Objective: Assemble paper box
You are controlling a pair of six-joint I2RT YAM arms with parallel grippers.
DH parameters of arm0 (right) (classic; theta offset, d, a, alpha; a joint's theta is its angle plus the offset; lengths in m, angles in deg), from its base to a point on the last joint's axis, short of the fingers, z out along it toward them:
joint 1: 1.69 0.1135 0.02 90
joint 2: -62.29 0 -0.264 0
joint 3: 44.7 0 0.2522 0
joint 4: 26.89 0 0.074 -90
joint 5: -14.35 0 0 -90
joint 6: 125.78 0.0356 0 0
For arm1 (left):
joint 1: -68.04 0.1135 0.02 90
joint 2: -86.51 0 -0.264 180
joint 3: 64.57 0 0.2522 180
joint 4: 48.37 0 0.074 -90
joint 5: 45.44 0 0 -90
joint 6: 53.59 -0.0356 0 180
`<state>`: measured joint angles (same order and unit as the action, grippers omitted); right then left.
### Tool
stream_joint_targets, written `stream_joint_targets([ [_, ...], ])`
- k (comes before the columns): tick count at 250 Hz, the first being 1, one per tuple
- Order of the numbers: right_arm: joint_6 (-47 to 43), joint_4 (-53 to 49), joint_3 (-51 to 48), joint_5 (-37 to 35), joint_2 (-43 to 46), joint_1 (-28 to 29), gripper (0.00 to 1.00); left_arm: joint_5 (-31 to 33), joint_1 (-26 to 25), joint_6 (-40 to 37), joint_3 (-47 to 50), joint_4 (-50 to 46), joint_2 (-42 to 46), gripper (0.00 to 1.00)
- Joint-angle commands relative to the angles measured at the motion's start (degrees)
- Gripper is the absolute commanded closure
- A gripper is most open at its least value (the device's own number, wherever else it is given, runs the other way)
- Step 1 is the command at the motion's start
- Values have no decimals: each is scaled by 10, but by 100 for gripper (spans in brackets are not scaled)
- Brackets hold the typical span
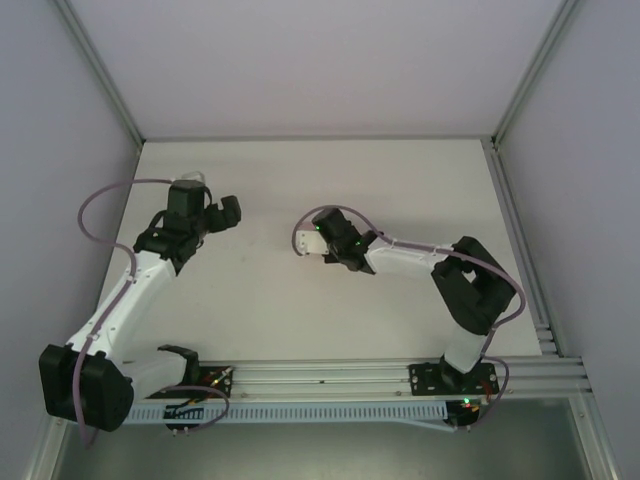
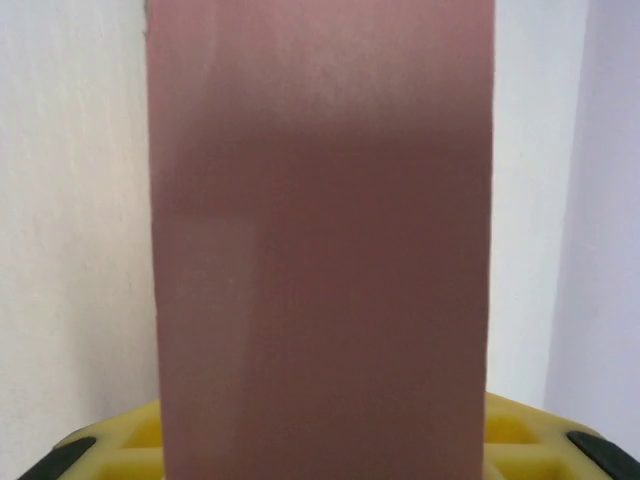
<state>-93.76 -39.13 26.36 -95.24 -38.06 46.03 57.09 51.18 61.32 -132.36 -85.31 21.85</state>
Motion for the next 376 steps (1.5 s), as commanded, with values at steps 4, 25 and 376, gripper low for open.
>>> stream_joint_targets([
  [4,-52,146,-46,-25,3,0,55,25,5,-8,15,8,15,0],
  [25,-42,162,-65,-23,-5,-1,52,31,4,-8,20,17,20,0],
  [376,572,531,-397,138,269,-428,0,-18,170,-241,425,860,-112,0],
])
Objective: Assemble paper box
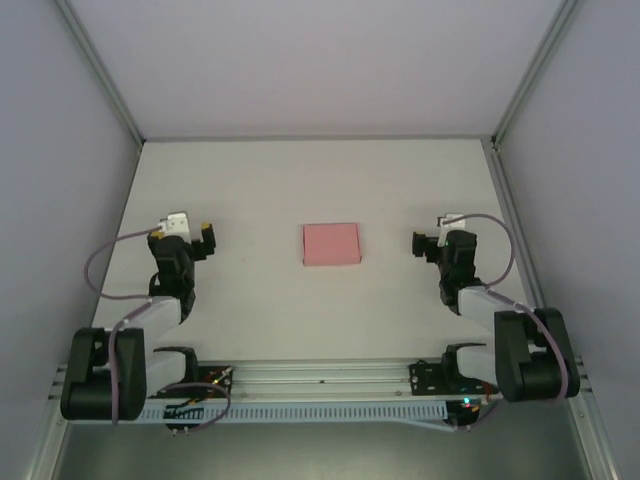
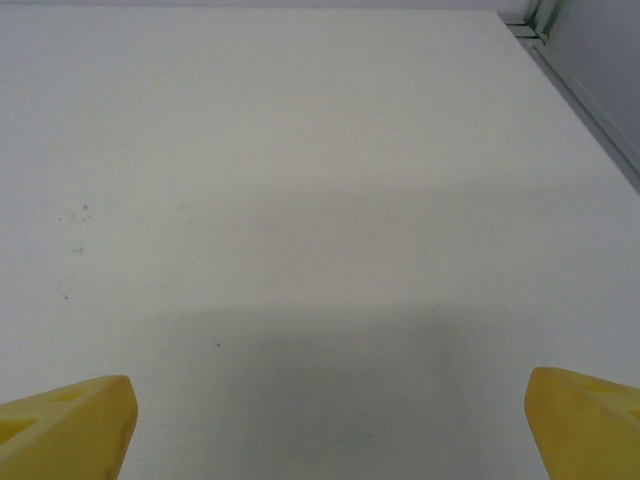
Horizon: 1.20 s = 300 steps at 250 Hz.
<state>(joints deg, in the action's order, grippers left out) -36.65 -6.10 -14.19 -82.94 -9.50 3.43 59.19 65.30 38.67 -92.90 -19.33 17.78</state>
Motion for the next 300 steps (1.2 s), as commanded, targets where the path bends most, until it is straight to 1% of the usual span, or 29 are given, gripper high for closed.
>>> stream_joint_targets([
  [1,-2,204,8,15,-19,-3,0,-38,31,-13,31,207,-75,0],
  [7,-14,227,6,14,-32,-2,0,-38,36,5,36,227,-89,0],
  [13,-23,242,6,9,-42,-2,0,-55,44,13,41,246,-104,0],
  [23,-23,237,14,-13,-49,-2,0,-68,49,14,44,281,-132,0],
  [28,-20,221,21,-23,-49,-3,0,-72,48,6,43,297,-144,0],
  [41,-16,165,42,-23,-44,-8,0,-94,41,-7,36,288,-161,0],
  [55,-9,96,61,-8,-35,-12,0,-96,36,-20,30,331,-202,0],
  [67,-8,37,70,3,-27,-13,0,-101,30,-22,17,273,-186,0],
  [77,-5,31,60,7,-22,-13,0,-87,29,-23,10,277,-194,0],
  [87,-3,100,20,6,-28,-13,0,-77,24,-26,6,271,-195,0],
  [97,2,216,-29,-4,-52,-13,0,-78,24,-26,6,270,-194,0],
  [107,8,329,-64,-18,-99,-13,0,-77,24,-26,5,273,-196,0],
  [117,14,397,-72,-34,-159,-14,0,-77,24,-27,5,269,-195,0],
  [126,15,479,-66,-49,-218,-14,0,-76,23,-27,5,272,-195,0],
  [131,17,497,-61,-48,-235,-14,0,-76,23,-27,5,270,-195,0],
  [137,17,468,-54,-39,-228,-16,0,-76,23,-28,5,270,-195,0],
  [142,18,404,-42,-26,-203,-21,0,-76,22,-28,5,270,-196,0],
  [152,29,238,0,-1,-152,-34,0,-75,21,-29,4,268,-195,0],
  [155,33,210,13,2,-147,-37,0,-74,21,-29,3,267,-195,0],
  [159,37,198,26,-1,-151,-39,0,-74,20,-31,3,267,-195,0],
  [164,41,195,38,-7,-167,-41,0,-73,20,-31,2,266,-196,0],
  [174,37,259,19,1,-183,-41,0,-71,18,-33,1,265,-196,0],
  [181,37,280,8,6,-182,-42,0,-69,17,-35,0,263,-197,0],
  [190,36,266,10,-1,-179,-42,0,-67,14,-37,-1,260,-197,0],
  [208,30,221,29,13,-173,-42,0,-65,13,-37,-1,261,-197,0],
  [235,30,248,22,12,-180,-42,0,-65,13,-36,-1,261,-197,0],
  [259,30,231,26,13,-175,-42,0,-65,12,-37,-1,261,-197,0],
  [300,29,234,25,12,-176,-42,0,-66,13,-36,-2,260,-197,0],
])
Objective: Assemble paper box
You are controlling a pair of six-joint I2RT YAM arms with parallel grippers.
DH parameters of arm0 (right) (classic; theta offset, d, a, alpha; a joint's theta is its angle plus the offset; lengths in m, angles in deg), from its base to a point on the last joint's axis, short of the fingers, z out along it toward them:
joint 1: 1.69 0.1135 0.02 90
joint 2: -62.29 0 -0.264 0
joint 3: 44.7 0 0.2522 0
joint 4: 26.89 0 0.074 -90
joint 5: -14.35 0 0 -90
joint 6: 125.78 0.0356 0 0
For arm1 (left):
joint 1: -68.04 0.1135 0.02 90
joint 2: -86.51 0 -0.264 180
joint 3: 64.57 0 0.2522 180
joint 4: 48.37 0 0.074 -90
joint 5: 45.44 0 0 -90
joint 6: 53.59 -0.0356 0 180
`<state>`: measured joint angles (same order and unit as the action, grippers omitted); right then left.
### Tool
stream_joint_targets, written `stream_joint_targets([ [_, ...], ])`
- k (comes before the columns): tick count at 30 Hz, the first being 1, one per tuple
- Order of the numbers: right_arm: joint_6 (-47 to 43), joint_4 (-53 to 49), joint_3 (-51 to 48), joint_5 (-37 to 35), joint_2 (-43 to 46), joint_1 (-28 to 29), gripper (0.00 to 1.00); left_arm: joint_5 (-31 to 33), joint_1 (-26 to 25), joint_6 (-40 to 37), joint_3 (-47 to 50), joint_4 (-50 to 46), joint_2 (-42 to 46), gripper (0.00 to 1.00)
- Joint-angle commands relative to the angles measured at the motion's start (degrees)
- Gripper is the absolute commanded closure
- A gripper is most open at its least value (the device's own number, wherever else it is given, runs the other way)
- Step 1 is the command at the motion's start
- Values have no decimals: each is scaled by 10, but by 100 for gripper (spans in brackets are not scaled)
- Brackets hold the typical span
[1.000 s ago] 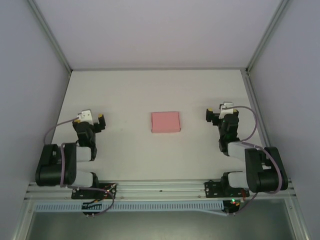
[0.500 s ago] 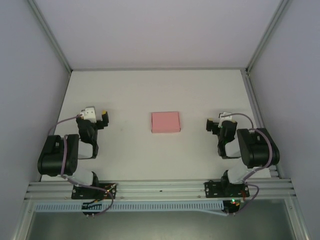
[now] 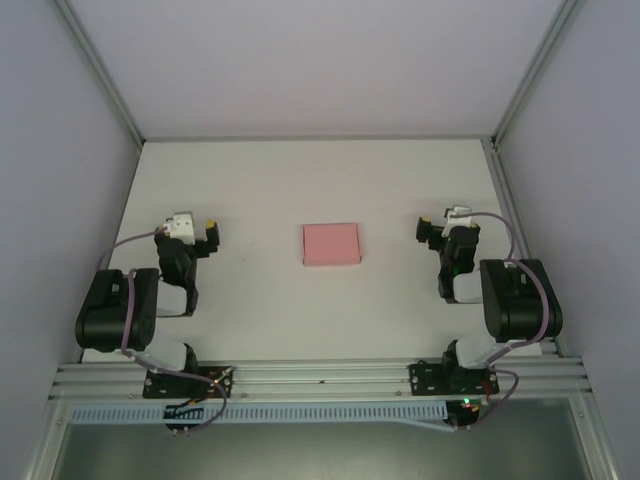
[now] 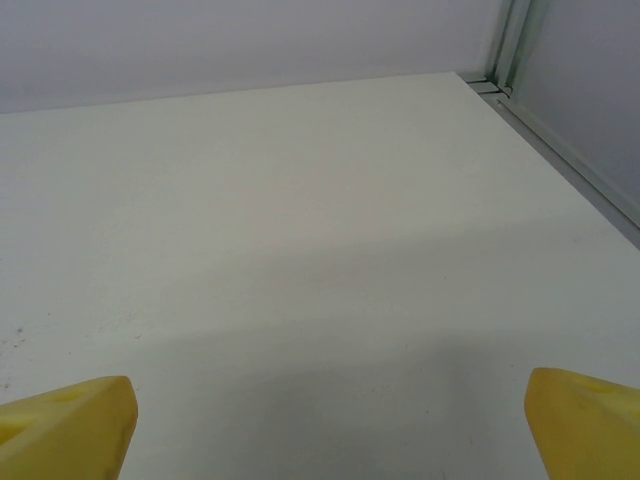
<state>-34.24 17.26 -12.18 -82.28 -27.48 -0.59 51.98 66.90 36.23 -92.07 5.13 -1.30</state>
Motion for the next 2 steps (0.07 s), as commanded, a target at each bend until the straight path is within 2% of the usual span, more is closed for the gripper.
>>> stream_joint_targets([
  [1,6,0,5,6,4,-2,0,7,-3,-12,-10,16,-6,0],
  [2,6,0,5,6,4,-1,0,7,-3,-12,-9,16,-6,0],
])
